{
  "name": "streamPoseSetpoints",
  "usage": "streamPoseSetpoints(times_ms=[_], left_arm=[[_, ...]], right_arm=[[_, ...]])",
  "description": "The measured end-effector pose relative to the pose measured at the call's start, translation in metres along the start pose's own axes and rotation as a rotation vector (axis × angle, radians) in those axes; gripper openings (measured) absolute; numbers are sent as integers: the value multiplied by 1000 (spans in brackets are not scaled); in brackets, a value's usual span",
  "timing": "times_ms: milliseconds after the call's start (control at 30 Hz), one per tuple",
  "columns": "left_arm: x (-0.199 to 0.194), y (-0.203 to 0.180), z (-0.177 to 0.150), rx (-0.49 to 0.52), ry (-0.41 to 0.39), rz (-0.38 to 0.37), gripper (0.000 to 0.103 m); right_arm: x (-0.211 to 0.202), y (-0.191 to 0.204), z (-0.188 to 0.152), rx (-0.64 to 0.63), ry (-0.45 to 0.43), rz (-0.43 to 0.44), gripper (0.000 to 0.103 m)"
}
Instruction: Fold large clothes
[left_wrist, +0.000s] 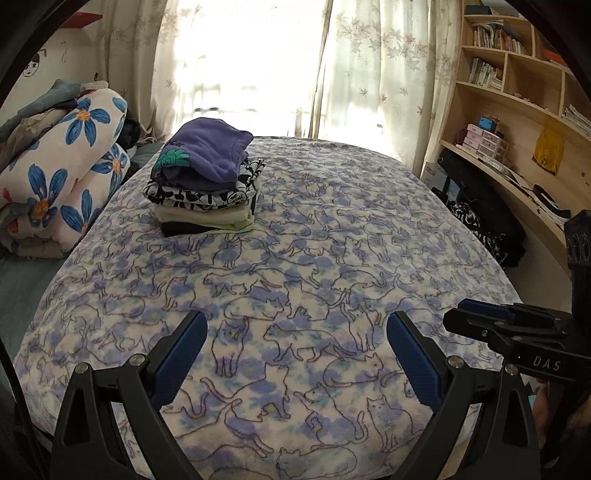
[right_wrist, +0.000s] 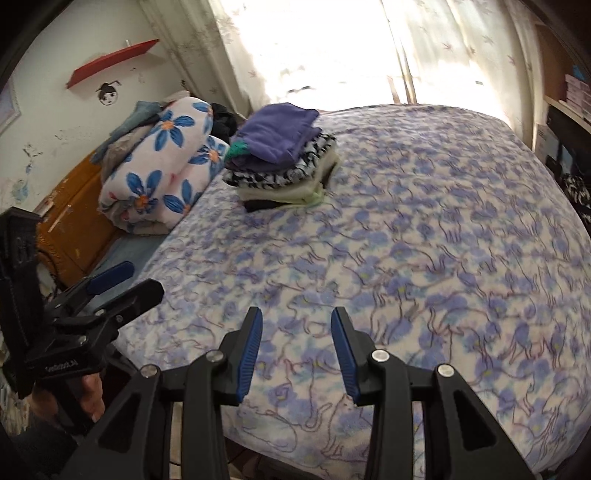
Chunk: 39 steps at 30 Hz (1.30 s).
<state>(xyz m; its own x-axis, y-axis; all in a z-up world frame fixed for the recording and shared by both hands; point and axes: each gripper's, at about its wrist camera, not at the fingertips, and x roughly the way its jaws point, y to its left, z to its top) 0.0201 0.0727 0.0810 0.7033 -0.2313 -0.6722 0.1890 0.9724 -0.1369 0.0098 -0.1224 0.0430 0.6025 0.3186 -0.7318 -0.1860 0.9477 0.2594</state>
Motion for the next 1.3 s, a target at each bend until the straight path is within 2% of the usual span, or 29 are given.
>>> streamPoseSetpoints(times_ms=[100,167,367,567,833,1300], left_arm=[[20,-5,-15,-29,25,15,97],[34,-9,-26,-37,46,21,97],[58,-20,-43,-45,76,95,98],[65,-27,-57,-30,83,157,102],[76,-27,-72,-28,139,146,102],[82,-23,-76,-42,165,148,102]], right_arm=[[16,-7,-18,17,14,-46,46],[23,-11,-27,35,10,-68,56],[40,-17,-46,37,13,-174,57],[46,-19,-55,42,2,-212,58],[48,-27,-62,83,-4,-220,58],[56,-29,-71,108,10,-236,58]])
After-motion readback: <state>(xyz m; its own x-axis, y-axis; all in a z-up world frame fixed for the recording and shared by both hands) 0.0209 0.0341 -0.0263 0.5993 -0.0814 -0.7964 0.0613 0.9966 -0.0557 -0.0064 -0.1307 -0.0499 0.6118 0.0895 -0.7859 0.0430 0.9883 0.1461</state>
